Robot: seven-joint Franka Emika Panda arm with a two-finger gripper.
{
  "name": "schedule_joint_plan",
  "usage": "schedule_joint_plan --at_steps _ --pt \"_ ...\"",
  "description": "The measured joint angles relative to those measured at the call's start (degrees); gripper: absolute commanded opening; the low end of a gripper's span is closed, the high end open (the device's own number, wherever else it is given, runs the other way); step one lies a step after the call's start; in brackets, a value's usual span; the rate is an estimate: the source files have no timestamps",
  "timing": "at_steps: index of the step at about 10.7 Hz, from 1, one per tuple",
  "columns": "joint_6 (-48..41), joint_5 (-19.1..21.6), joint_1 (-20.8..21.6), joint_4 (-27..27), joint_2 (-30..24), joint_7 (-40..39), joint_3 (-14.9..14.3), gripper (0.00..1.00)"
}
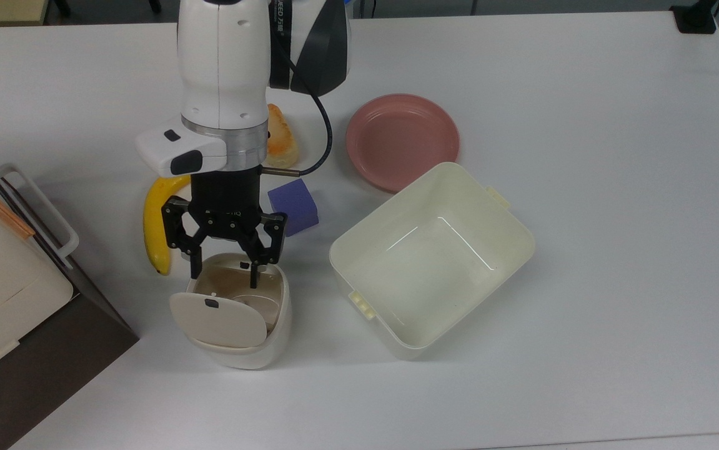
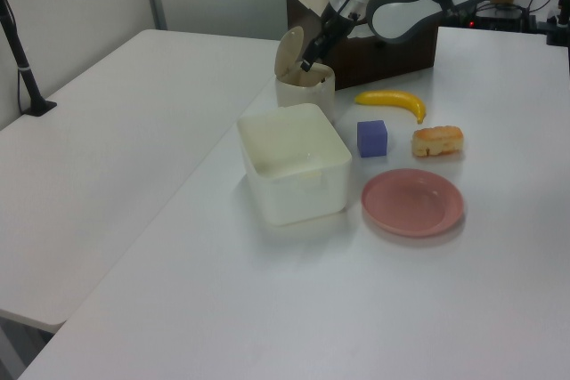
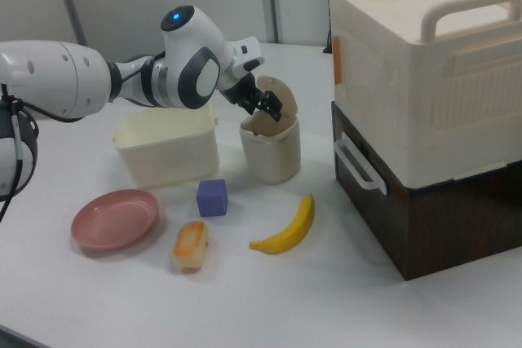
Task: Grab it up and put it in the trash
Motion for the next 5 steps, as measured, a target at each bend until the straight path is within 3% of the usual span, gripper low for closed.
schedule_joint_plan --at_steps 4,5 --pt "-0.56 -0.01 -0.08 0.86 -1.17 0.0 -0.15 1.0" --pt "-5.99 -0.03 -0.17 1.15 -3.29 0.0 -0.23 1.0"
